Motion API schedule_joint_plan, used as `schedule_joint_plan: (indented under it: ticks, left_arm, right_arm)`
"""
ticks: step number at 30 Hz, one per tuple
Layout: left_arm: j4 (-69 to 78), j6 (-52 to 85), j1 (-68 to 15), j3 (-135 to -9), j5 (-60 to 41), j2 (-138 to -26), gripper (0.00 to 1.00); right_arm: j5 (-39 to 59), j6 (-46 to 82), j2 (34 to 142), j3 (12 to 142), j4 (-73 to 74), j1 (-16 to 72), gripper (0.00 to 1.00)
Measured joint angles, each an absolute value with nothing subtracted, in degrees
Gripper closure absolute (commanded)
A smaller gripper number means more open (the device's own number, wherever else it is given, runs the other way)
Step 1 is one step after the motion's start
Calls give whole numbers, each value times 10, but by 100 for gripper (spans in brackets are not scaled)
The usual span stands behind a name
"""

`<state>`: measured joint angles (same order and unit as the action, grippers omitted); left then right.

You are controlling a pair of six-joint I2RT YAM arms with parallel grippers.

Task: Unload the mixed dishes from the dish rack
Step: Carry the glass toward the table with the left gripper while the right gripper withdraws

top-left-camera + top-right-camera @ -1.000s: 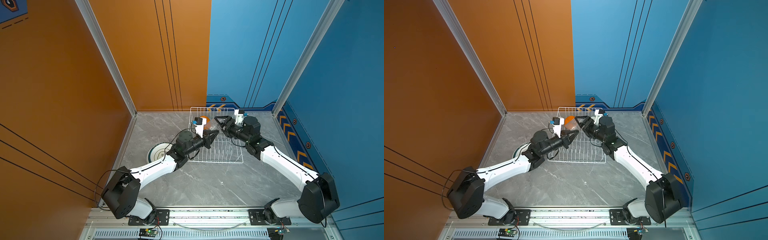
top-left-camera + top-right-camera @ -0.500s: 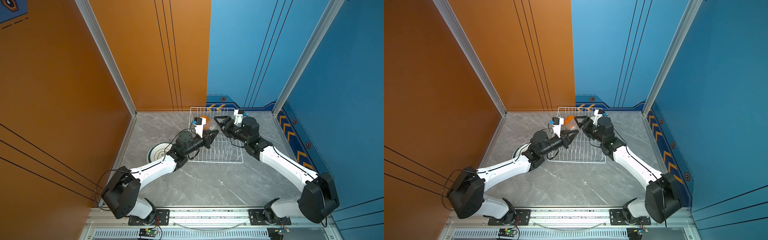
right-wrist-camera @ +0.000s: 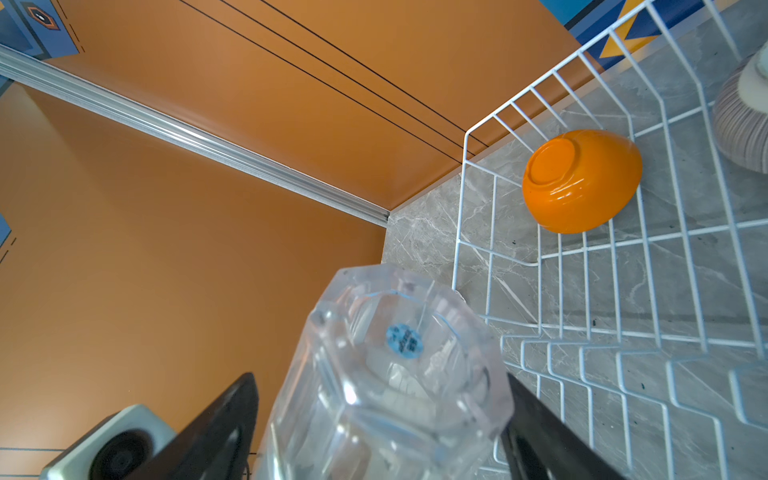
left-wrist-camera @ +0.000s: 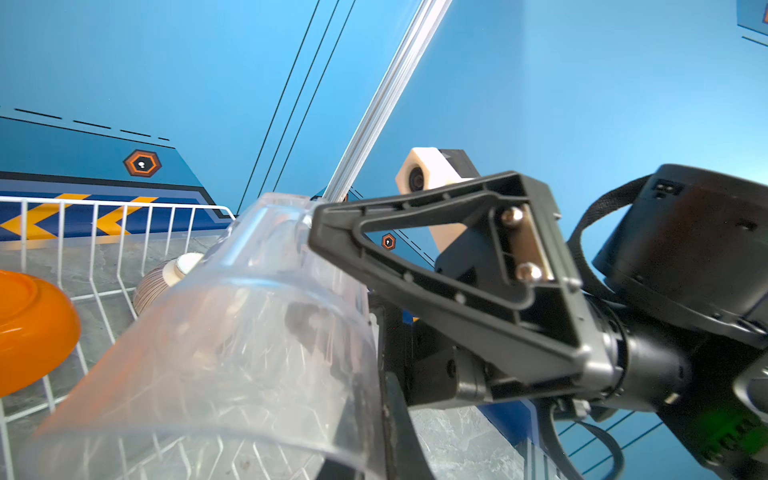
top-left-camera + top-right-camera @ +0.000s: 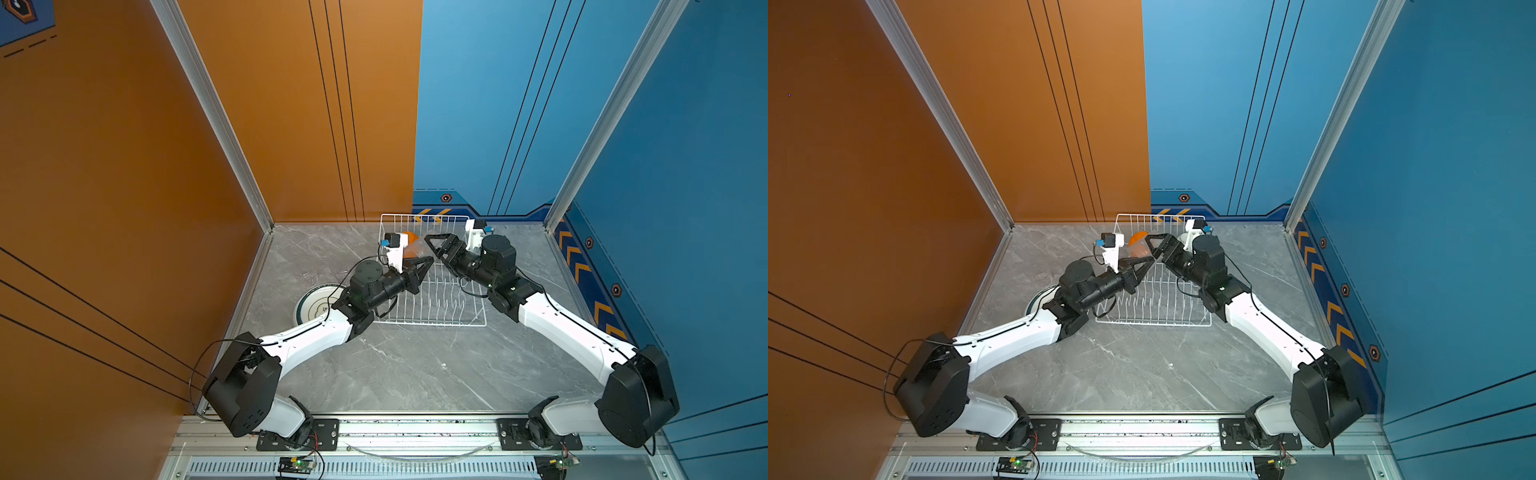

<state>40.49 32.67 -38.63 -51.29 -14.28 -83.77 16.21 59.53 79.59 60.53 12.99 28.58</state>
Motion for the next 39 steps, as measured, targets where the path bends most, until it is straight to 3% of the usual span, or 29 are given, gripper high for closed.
schedule_joint_plan:
  ticks: [5,21,33,39]
  left_arm:
    - [405,329,-385,-510,-137,-839,100]
    - [363,356,-338,-481,-125,-835,100]
    - [113,294,-260,-502,-70,-694,100]
    - [-42,265,-175,-527,-25,-642,100]
  right_arm:
    - [160,587,787,605,125,286,0]
    - [120,548,759,601,98,292,0]
    - [56,474,659,589,-4,293,0]
    - [27,446,611,556,-40,293,0]
